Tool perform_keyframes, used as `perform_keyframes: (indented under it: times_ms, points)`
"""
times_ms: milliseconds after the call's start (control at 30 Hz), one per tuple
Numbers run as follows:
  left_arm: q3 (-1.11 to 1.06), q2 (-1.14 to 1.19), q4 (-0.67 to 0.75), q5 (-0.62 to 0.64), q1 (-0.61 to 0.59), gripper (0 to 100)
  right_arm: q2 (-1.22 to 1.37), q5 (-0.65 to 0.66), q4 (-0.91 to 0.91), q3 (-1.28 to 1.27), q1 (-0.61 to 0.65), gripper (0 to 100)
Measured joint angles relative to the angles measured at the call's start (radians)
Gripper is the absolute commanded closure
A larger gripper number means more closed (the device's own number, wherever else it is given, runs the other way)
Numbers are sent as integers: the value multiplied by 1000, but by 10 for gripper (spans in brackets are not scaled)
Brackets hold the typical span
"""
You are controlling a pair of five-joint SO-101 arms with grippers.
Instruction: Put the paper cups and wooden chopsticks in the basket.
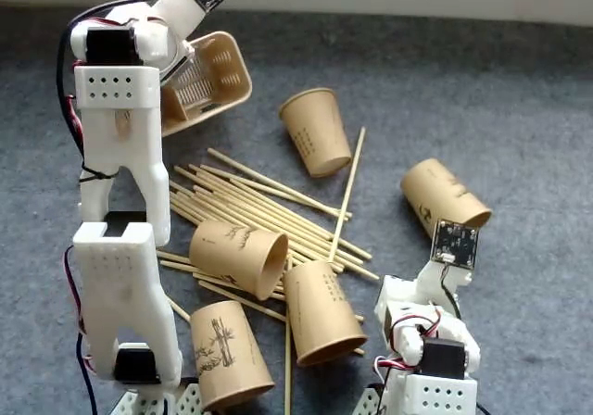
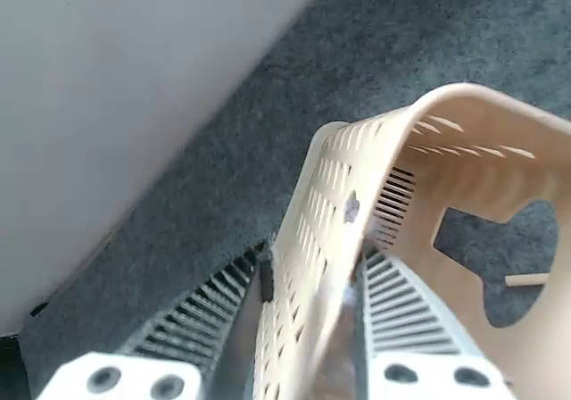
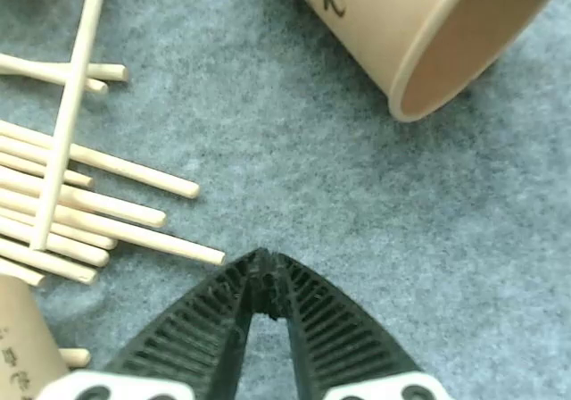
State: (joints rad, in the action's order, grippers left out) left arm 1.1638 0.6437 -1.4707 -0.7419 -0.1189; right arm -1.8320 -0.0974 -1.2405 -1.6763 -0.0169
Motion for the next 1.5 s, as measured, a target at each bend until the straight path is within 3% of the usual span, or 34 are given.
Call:
perform_keyframes:
  times_ms: [133,367,867,1100,1267,1367,1500]
  points:
    - [0,2,81,31,2,849,0,0,0,0,0,993]
    - [0,2,252,206,-21,853,0,0,0,0,0,993]
    - [15,3,267,368,-58,849,0,0,0,0,0,993]
    - [26,-57,117,420,-86,842,0,0,0,0,0,993]
    - [26,-69,-9,420,-86,737,0,0,0,0,0,993]
    - [26,-69,-54,420,-87,732,0,0,0,0,0,993]
    - [26,-69,-51,316,-86,753,0,0,0,0,0,993]
